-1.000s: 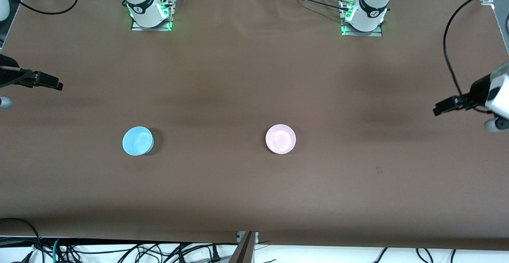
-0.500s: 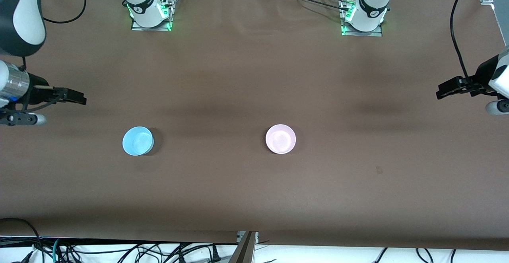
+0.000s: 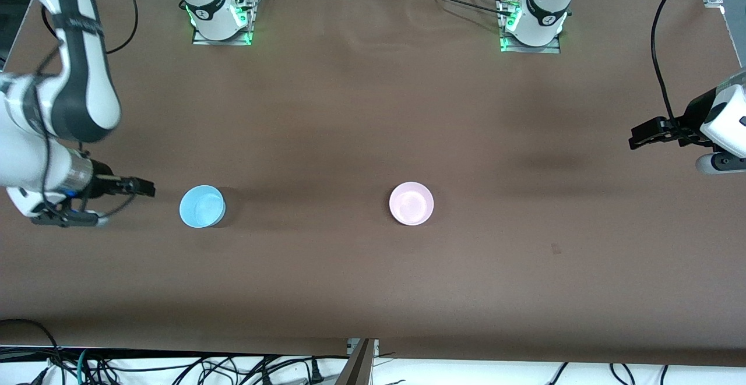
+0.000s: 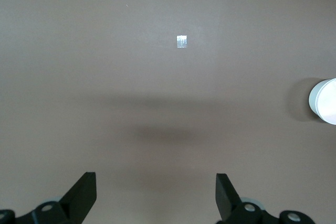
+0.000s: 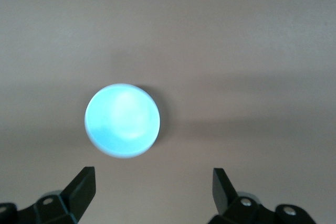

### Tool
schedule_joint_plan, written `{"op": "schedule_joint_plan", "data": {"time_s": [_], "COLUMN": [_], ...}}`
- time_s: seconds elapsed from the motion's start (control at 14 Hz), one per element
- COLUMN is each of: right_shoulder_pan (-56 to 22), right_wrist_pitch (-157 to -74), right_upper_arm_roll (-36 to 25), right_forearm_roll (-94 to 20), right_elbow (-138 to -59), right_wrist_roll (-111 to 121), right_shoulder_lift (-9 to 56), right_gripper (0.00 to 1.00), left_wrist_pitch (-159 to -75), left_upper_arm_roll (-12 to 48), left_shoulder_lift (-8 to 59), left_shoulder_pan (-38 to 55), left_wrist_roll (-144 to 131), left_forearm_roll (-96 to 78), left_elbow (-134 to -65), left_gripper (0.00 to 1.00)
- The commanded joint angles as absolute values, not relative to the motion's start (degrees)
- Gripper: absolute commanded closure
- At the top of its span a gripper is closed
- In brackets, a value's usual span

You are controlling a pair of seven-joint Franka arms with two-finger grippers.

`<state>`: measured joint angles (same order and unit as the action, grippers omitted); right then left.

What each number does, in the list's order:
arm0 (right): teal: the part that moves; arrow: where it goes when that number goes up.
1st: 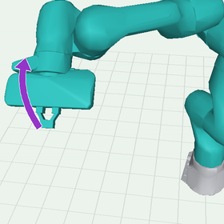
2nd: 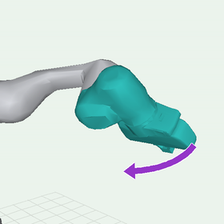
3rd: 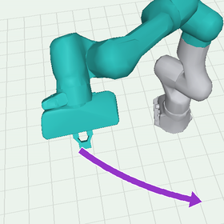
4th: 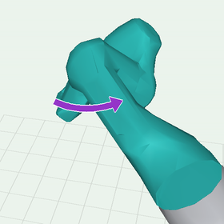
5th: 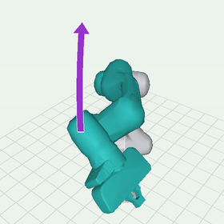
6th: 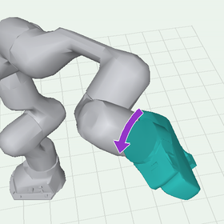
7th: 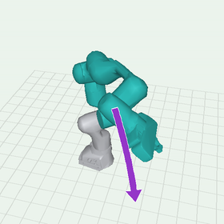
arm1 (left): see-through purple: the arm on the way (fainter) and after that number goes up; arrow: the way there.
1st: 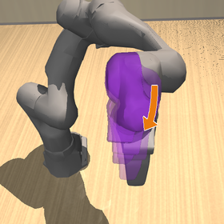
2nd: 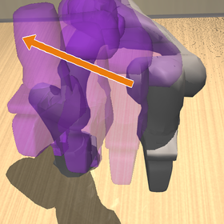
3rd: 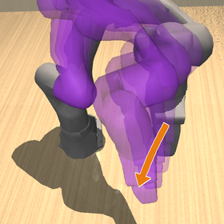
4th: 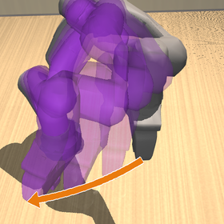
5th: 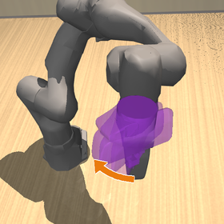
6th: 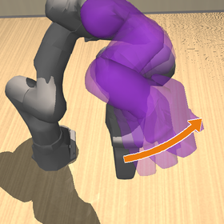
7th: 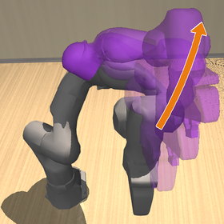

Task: Stack pink and blue bowls on white bowl
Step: 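Lower the right gripper to the light blue bowl's rim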

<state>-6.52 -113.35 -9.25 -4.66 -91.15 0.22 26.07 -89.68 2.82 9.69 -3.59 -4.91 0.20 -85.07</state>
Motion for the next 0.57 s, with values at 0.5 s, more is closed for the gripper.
{"op": "schedule_joint_plan", "data": {"time_s": [0.5], "right_shoulder_pan": [-8.1], "right_wrist_pitch": [-128.7], "right_upper_arm_roll": [-8.3], "right_forearm_roll": [-5.6], "right_elbow": [-104.4], "right_wrist_roll": [-2.4], "right_shoulder_lift": [28.0], "right_gripper": [0.02], "left_wrist_pitch": [-88.5], "left_upper_arm_roll": [2.5], "left_shoulder_lift": [10.6], "left_shoulder_pan": [-3.2], "left_wrist_roll": [-4.0], "left_forearm_roll": [1.1], "left_elbow": [-83.0], "left_gripper": [0.00]}}
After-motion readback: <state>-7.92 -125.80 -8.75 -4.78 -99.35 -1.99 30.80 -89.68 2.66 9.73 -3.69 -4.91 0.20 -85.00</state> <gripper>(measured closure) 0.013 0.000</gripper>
